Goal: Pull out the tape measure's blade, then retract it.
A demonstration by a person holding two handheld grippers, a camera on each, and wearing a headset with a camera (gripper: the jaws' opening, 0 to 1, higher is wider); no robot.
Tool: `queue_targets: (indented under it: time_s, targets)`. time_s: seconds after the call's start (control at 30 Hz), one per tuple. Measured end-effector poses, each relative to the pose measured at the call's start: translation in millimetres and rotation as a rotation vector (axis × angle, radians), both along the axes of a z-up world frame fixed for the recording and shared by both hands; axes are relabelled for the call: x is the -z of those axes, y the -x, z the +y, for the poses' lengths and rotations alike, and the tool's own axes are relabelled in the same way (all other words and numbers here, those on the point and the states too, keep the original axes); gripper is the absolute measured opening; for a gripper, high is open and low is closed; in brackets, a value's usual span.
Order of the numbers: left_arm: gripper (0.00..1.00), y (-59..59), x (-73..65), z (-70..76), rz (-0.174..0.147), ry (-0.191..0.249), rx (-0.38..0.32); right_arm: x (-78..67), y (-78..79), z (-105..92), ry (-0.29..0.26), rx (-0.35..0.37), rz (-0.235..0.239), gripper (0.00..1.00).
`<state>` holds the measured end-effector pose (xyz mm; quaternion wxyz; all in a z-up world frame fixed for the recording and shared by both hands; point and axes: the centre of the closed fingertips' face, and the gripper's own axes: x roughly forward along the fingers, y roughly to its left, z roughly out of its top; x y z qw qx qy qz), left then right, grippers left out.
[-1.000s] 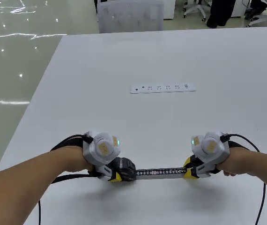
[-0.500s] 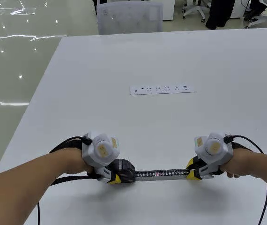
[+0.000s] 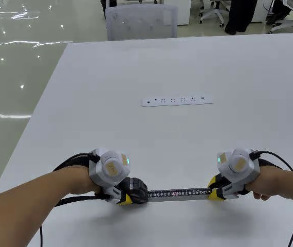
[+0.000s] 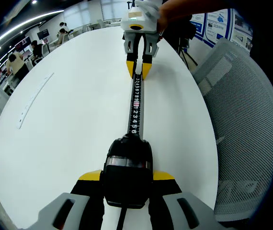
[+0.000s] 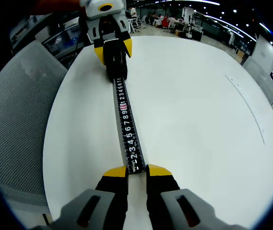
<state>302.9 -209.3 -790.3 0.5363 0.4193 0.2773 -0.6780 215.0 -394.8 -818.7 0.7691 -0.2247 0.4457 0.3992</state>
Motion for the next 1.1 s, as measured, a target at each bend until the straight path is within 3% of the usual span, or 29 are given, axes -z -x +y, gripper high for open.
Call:
queue_targets:
  time_s: [1.1]
  targets:
    - [0.32, 0.8, -1.0, -0.2, 0.001, 0.001, -0.004, -0.7, 9.7, -22.9, 0.021, 0.013, 0.005, 0.11]
